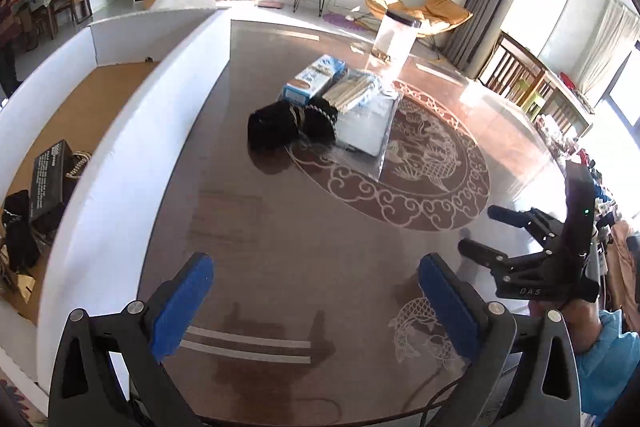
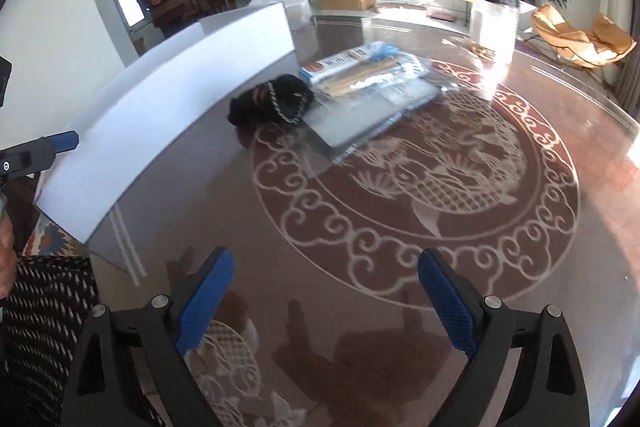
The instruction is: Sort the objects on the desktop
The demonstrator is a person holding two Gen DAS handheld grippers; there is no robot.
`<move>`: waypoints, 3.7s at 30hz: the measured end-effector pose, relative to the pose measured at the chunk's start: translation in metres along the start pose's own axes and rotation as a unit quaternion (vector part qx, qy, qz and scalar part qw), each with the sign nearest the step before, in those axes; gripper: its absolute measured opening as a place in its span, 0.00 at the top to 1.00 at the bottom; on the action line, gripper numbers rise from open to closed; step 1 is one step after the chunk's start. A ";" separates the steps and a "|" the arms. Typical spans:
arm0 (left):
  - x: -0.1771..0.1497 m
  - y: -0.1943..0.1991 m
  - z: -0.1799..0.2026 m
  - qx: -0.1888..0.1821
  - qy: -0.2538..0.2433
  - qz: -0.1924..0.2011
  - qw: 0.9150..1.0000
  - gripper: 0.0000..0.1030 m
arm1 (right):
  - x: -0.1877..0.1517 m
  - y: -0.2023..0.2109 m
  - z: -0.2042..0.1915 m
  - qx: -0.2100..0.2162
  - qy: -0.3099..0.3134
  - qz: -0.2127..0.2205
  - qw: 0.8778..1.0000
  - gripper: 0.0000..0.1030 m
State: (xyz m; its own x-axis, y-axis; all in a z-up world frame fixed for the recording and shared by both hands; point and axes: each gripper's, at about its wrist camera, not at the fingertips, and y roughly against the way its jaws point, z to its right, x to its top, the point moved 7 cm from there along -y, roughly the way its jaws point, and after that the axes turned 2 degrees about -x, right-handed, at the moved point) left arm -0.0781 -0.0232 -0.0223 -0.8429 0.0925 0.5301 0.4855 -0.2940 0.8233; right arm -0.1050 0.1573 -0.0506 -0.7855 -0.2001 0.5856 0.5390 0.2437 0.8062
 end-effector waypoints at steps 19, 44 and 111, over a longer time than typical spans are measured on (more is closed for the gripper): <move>-0.029 -0.074 0.012 0.090 -0.023 0.004 0.996 0.00 | -0.046 0.009 0.057 -0.111 -0.051 -0.003 0.993 0.00; -0.025 -0.077 0.013 0.088 -0.025 0.010 0.996 0.00 | -0.047 0.009 0.056 -0.112 -0.050 -0.003 0.992 0.00; -0.019 -0.076 -0.006 0.108 0.005 0.019 0.994 0.00 | -0.045 0.009 0.057 -0.106 -0.049 -0.002 0.993 0.00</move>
State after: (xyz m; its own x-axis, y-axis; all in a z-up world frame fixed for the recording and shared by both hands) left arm -0.1002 -0.0079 -0.0967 -0.8243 0.0759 0.5610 0.5551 -0.0867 0.8273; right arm -0.0820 0.2226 -0.0747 -0.8082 -0.1043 0.5796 0.5793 0.0361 0.8143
